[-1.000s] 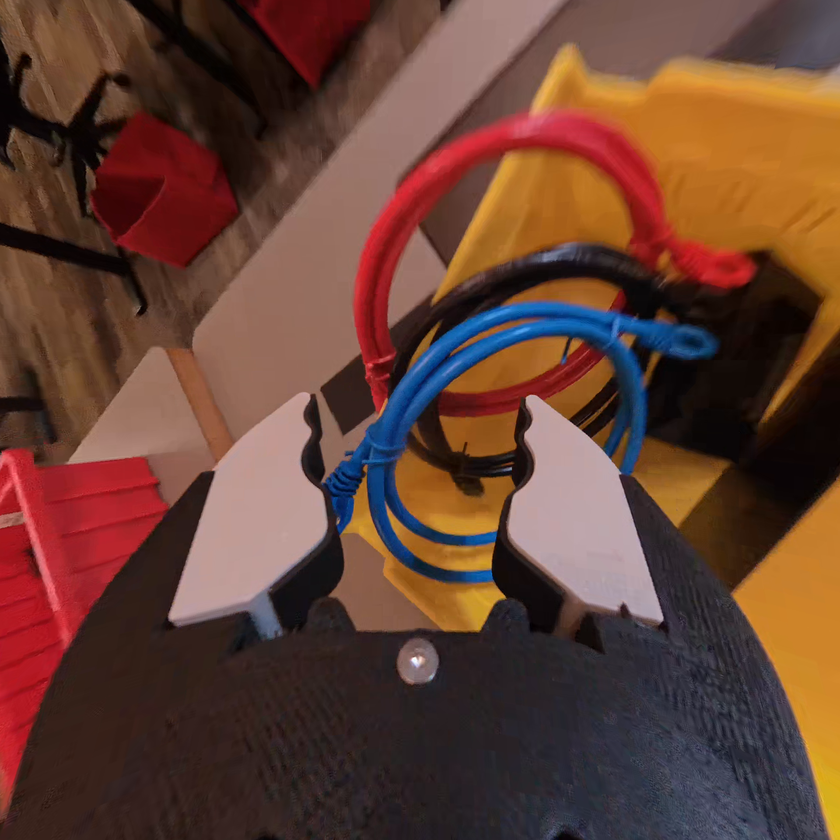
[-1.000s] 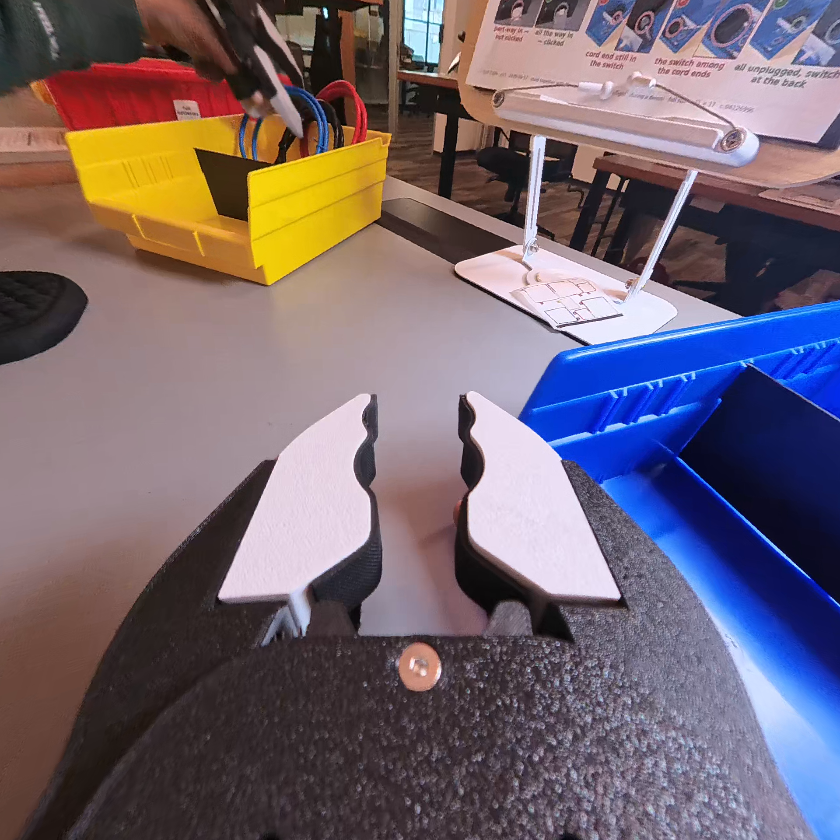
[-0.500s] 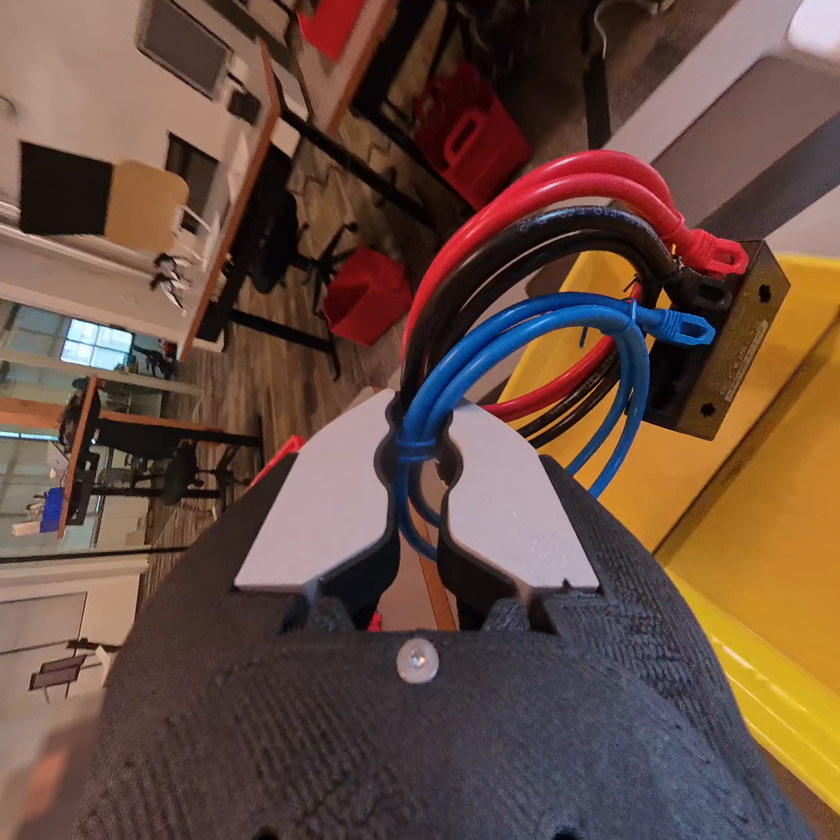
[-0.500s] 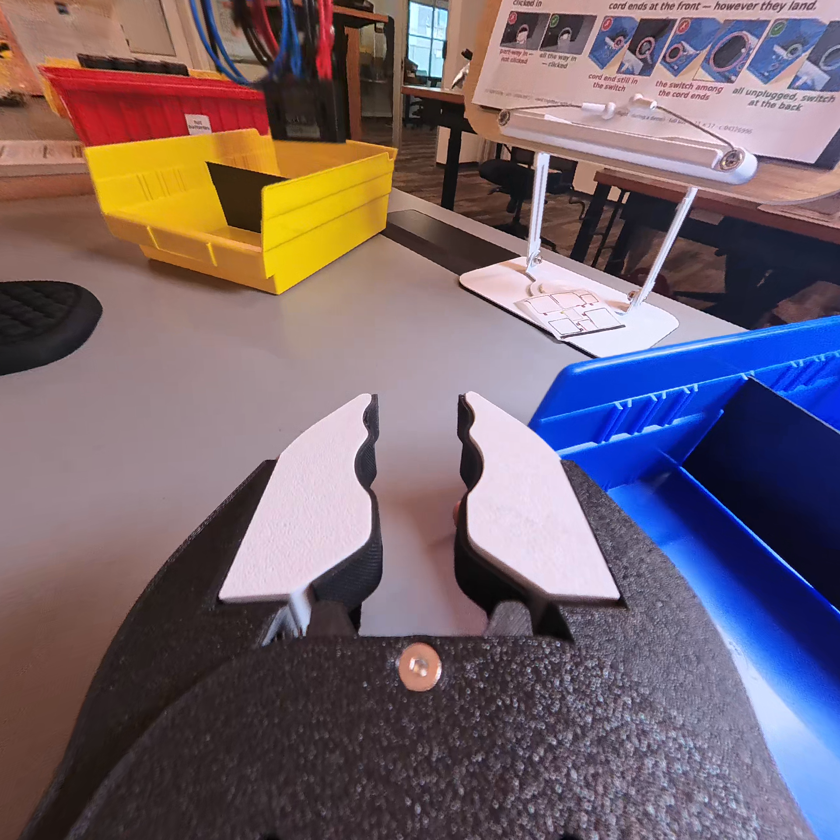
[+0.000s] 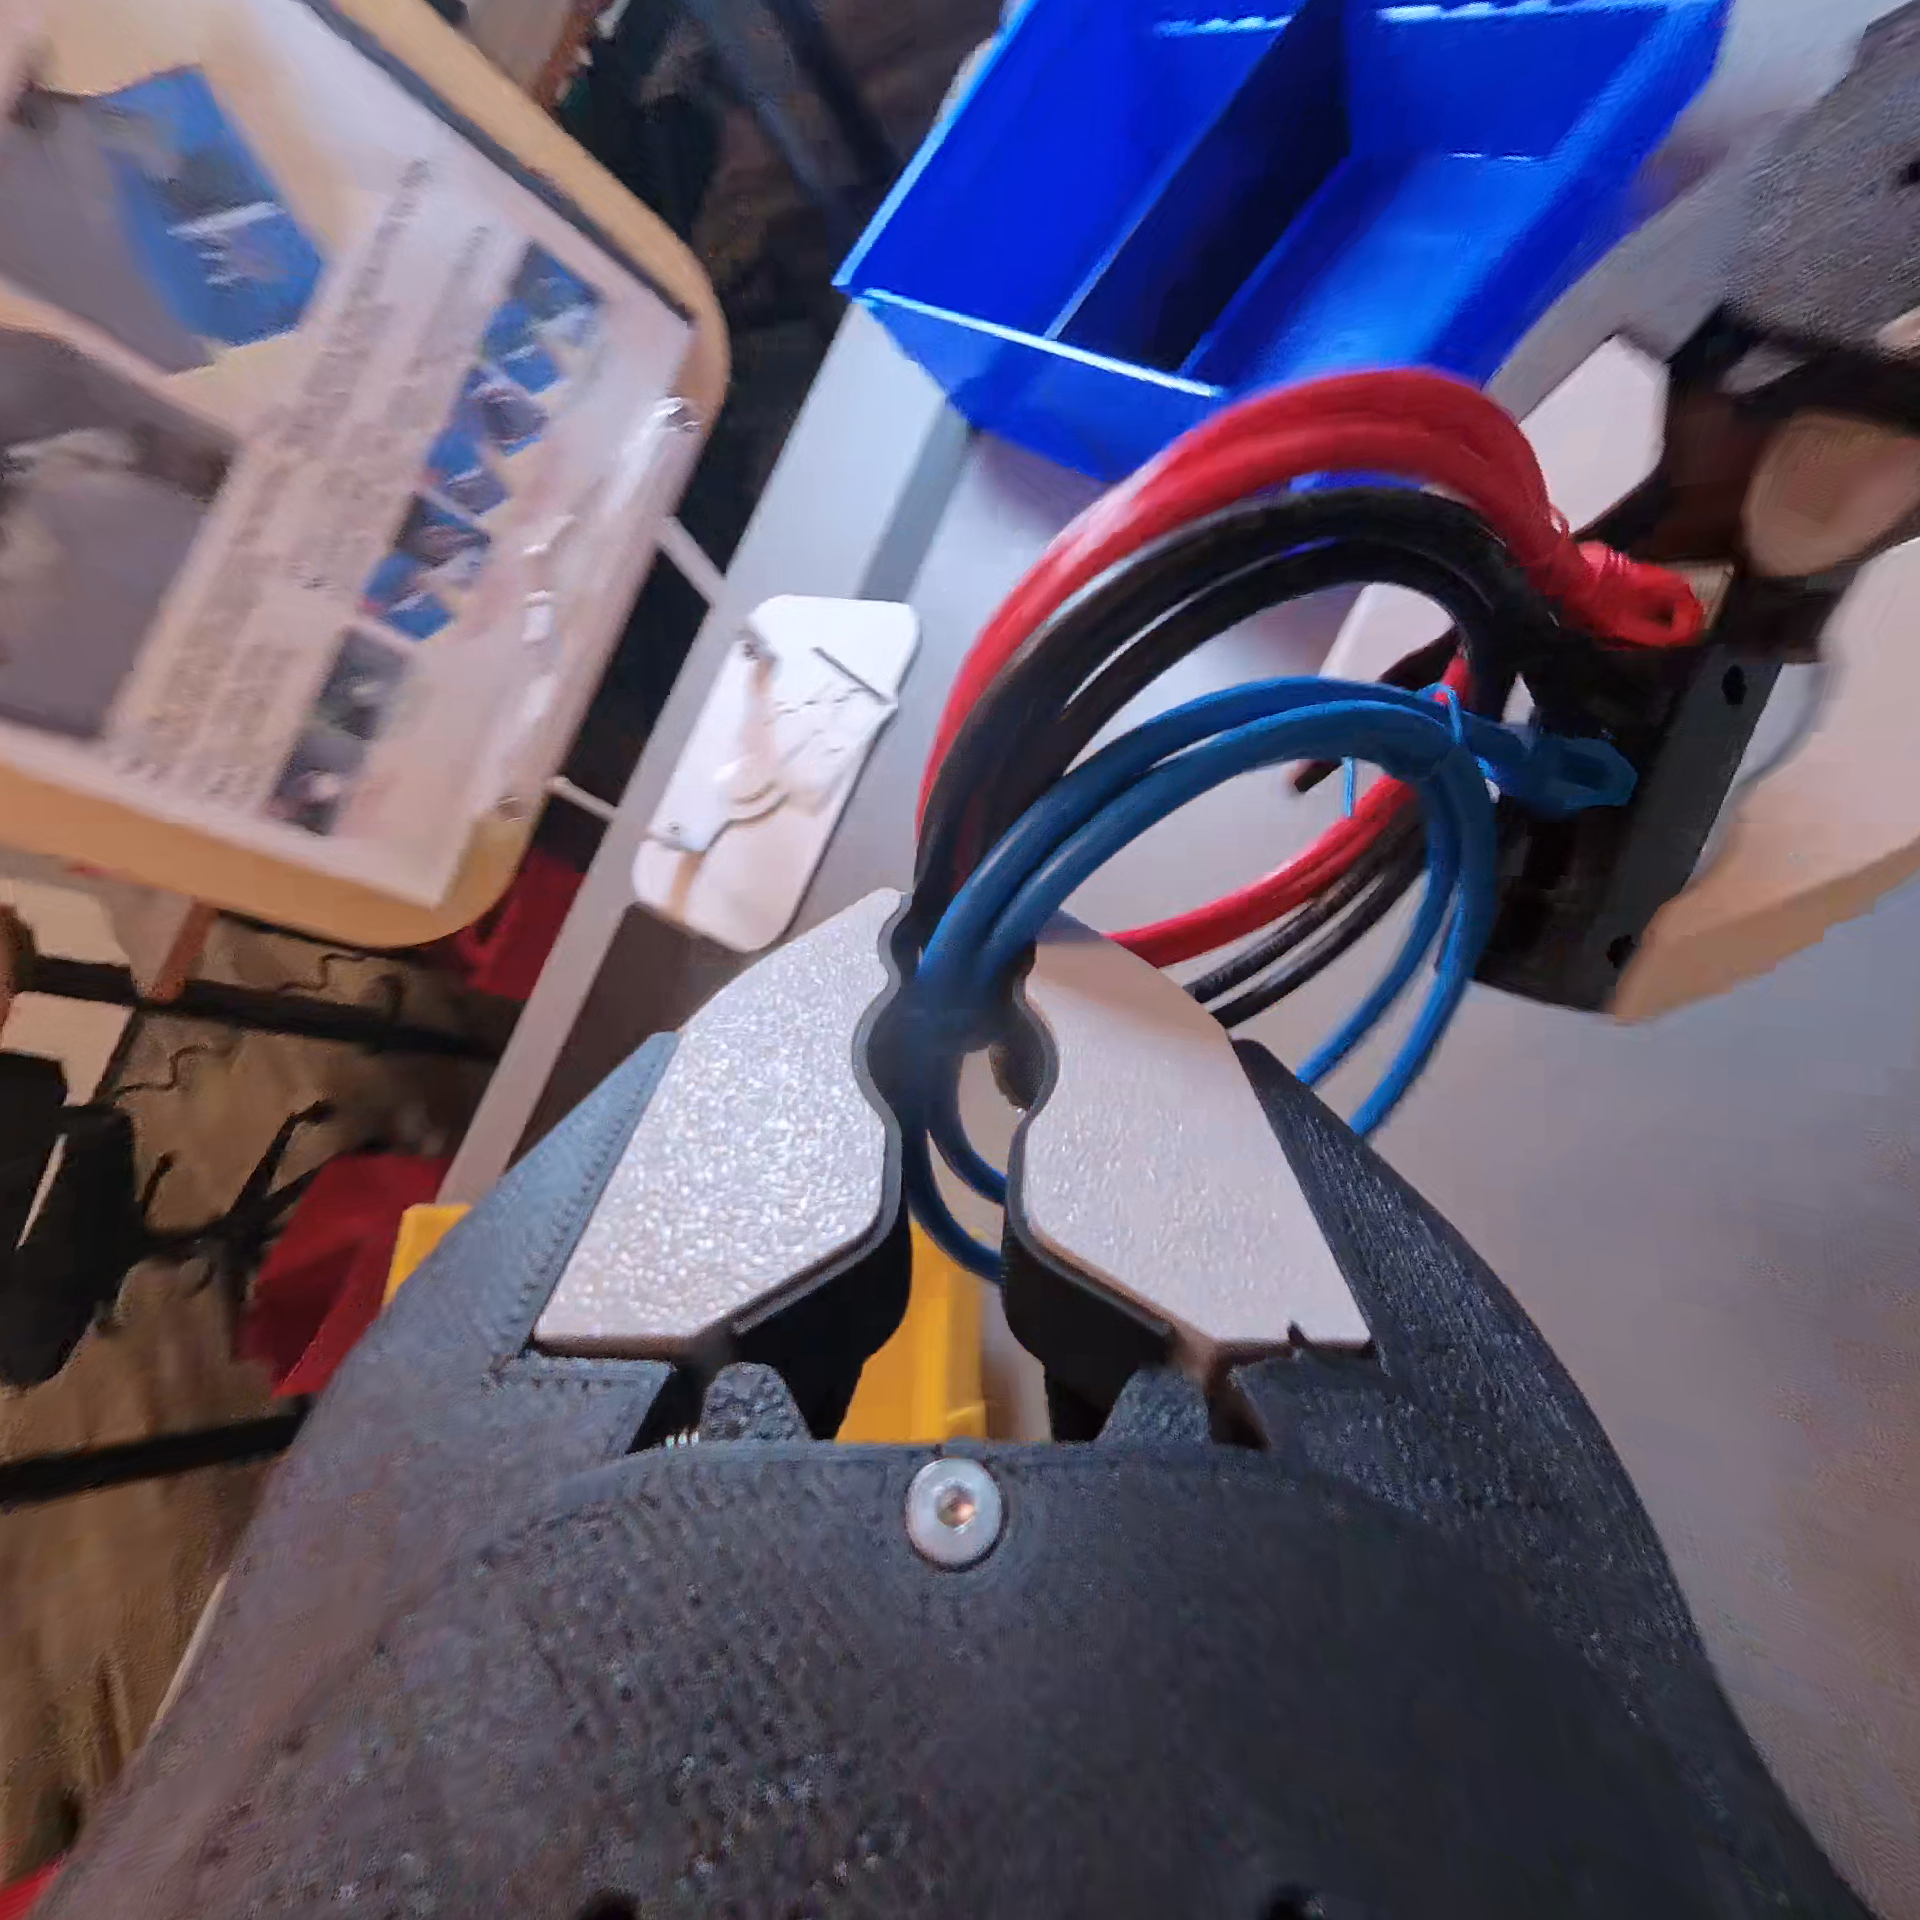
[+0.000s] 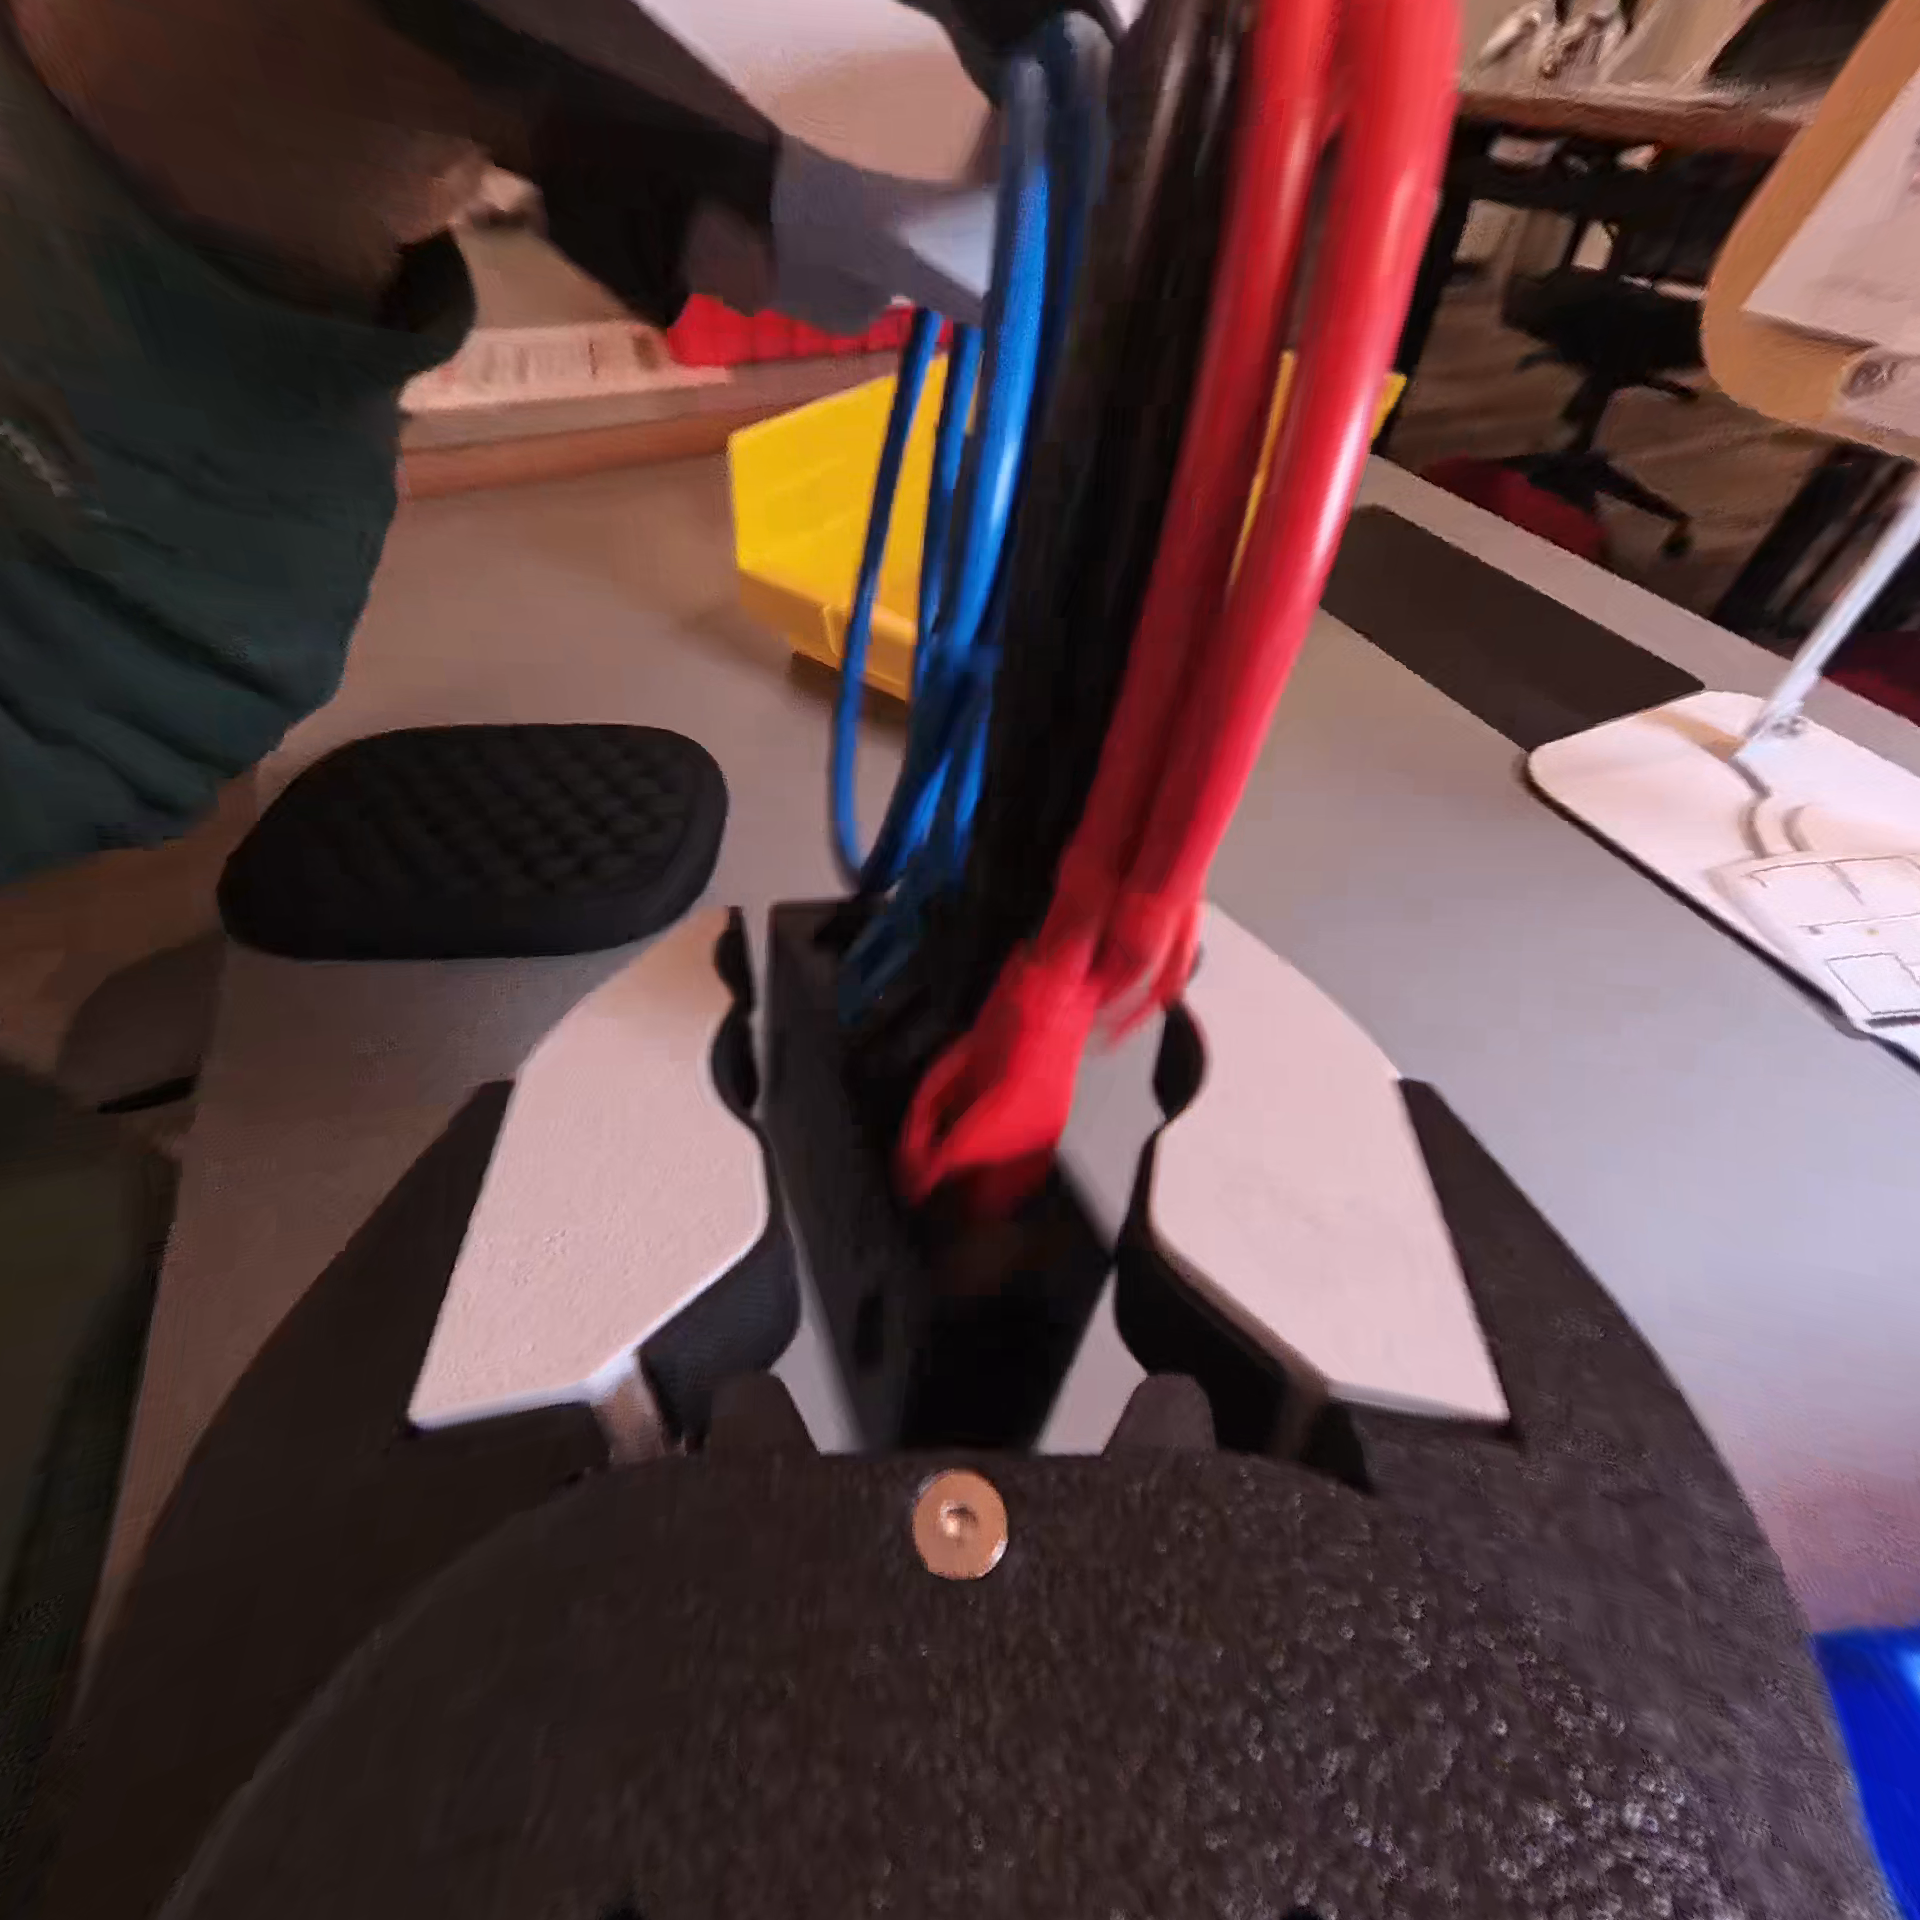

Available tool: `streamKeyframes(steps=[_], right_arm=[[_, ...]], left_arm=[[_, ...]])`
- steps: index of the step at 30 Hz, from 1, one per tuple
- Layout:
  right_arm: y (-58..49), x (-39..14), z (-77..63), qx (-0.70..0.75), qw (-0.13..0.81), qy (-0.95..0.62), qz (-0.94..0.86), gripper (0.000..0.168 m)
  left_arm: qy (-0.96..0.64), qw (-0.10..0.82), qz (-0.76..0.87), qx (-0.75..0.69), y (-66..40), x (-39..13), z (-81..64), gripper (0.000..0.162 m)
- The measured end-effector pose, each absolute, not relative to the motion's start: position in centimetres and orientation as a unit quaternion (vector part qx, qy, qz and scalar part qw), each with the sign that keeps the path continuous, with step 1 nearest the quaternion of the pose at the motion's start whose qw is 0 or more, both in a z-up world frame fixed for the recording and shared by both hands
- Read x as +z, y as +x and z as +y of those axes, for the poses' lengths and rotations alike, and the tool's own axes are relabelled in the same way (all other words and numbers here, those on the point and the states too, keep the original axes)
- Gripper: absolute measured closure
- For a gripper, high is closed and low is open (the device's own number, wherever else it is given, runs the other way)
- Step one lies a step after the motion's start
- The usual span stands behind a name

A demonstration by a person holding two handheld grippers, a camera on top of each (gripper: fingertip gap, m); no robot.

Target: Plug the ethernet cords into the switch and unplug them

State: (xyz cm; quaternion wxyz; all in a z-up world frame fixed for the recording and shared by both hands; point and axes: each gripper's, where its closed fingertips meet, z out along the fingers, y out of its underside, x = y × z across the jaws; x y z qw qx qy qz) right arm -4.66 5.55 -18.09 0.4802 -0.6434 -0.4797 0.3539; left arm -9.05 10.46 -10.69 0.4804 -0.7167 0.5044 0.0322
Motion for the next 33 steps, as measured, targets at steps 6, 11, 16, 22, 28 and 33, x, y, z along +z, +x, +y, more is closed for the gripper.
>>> streamKeyframes(steps=[6,11,16,22,28,33], right_arm=[[-3.8,-21.6,5.4,0.446,0.397,-0.668,-0.444,0.131],[-2.2,-20.0,7.0,0.586,0.349,-0.658,-0.32,0.133],[1.4,-15.5,10.4,0.657,0.416,-0.595,-0.202,0.135],[-0.1,-12.9,8.8,0.709,0.448,-0.522,-0.157,0.134],[0.7,-13.7,9.2,0.691,0.455,-0.538,-0.162,0.132],[3.1,-13.4,10.5,0.678,0.46,-0.544,-0.183,0.122]], left_arm=[[-0.701,0.482,0.525,-0.025,-6.3,-14.7,10.8,0.145],[-0.663,0.58,0.453,-0.138,-7.6,-10.3,11.0,0.115],[-0.635,0.57,0.348,-0.388,-7.7,-11.0,8.6,0.126],[-0.645,0.365,0.334,-0.583,0.5,-18.3,4.8,0.093],[-0.619,0.394,0.342,-0.586,-0.3,-17.2,4.7,0.134],[-0.611,0.374,0.322,-0.619,-3.8,-16.0,5.4,0.135]])
